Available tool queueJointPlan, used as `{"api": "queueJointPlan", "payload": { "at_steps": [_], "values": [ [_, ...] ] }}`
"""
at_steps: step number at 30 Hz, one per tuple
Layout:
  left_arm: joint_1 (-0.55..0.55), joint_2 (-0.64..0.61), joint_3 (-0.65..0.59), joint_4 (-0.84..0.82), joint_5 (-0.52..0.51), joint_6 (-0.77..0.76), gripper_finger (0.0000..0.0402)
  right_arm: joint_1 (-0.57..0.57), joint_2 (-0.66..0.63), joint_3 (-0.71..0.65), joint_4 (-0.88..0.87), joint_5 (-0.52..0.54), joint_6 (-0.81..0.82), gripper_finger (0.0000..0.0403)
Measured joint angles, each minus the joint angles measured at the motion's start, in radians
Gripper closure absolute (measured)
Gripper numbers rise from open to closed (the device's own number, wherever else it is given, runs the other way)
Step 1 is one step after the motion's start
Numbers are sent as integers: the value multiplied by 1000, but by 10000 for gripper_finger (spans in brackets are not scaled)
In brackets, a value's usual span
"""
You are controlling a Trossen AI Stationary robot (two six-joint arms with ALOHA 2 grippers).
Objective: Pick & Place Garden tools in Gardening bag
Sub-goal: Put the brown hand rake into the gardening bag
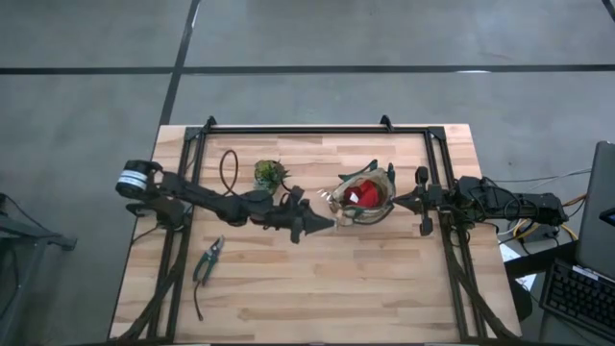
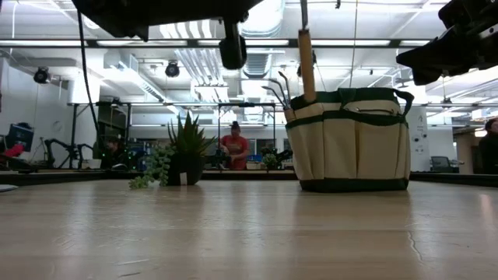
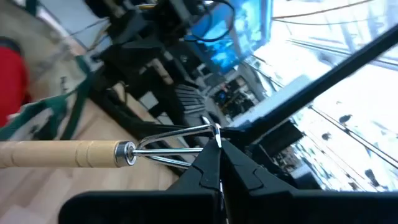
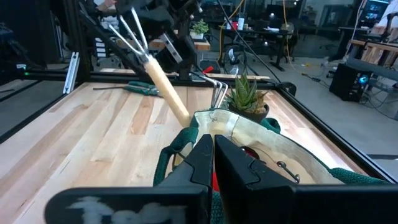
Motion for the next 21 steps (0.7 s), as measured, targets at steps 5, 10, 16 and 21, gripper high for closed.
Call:
{"api": "queueJointPlan", "payload": {
  "at_steps": [5,10,16,21],
  "values": [
    [4,21,-1,-2,-8,-45,401,0,0,0,0,0,0,394],
    [8,19,-7,-13,-57,-38,401,0,0,0,0,0,-1,394],
    [18,12,-27,-16,-166,-37,401,0,0,0,0,0,-2,394],
    [17,22,-40,5,-208,-64,401,0,0,0,0,0,-2,394]
  ]
}}
